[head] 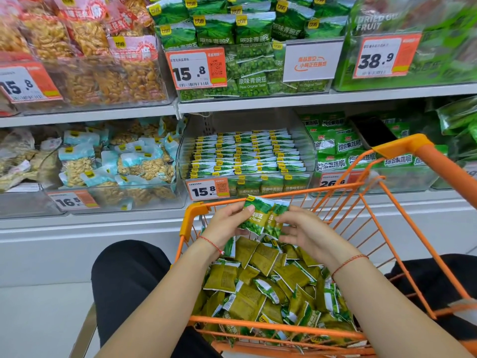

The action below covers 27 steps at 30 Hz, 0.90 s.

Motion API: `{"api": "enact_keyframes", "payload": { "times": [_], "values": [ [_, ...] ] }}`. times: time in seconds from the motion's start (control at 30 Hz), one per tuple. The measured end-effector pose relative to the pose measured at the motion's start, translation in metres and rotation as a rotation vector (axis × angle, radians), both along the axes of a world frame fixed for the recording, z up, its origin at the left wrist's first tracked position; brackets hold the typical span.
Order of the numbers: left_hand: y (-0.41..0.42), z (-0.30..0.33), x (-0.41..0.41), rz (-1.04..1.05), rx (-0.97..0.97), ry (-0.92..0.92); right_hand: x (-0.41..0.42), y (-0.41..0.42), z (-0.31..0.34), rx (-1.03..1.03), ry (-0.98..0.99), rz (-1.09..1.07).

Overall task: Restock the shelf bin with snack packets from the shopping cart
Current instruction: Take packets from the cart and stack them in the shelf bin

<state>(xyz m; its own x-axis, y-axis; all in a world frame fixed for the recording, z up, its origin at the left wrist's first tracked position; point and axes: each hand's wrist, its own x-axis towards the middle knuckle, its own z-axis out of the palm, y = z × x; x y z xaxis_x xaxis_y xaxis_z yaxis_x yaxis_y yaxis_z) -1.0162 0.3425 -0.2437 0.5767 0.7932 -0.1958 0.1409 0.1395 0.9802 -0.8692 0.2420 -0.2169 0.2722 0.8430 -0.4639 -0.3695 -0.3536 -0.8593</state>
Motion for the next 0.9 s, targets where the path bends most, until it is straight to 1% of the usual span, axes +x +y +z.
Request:
{"api": "enact_keyframes", "payload": {
  "times": [0.07,0.1,0.17,0.27,0.37,0.43,0.53,0.6,0.63,0.73,0.83,0.9],
  "values": [
    [0.000,-0.003,0.001,0.036,0.067,0.013,-0.003,-0.002,0.004,0.008,0.005,0.051],
    [-0.002,-0.003,0.002,0.055,0.107,0.021,-0.004,-0.002,0.003,0.027,-0.025,0.076],
    [-0.008,-0.001,0.003,0.092,0.209,0.054,-0.004,-0.003,-0.004,0.048,-0.113,0.083],
    [-0.016,-0.002,0.006,0.065,0.319,0.116,-0.011,-0.003,-0.001,0.085,-0.263,0.102],
    [-0.022,-0.003,0.008,0.050,0.372,0.185,-0.013,-0.002,-0.004,0.108,-0.410,0.083],
    [-0.024,-0.003,0.009,0.025,0.377,0.217,-0.014,-0.002,-0.002,0.130,-0.458,0.055],
    [-0.025,0.004,0.012,-0.031,0.304,0.148,-0.015,-0.003,0.001,0.209,-0.430,-0.001],
    [-0.023,0.015,0.015,0.004,0.217,0.068,-0.015,0.002,0.005,0.255,-0.429,-0.034],
    [-0.020,0.021,0.018,0.019,0.207,0.045,-0.016,0.007,0.008,0.268,-0.438,-0.039],
    [0.000,0.040,0.021,0.050,0.192,-0.028,-0.013,0.037,0.023,0.310,-0.441,-0.013],
    [0.035,0.056,0.016,0.077,0.209,-0.064,-0.009,0.078,0.042,0.304,-0.465,0.055],
    [0.061,0.054,0.005,0.042,0.304,-0.066,-0.007,0.108,0.048,0.314,-0.487,0.101]
  ]
}}
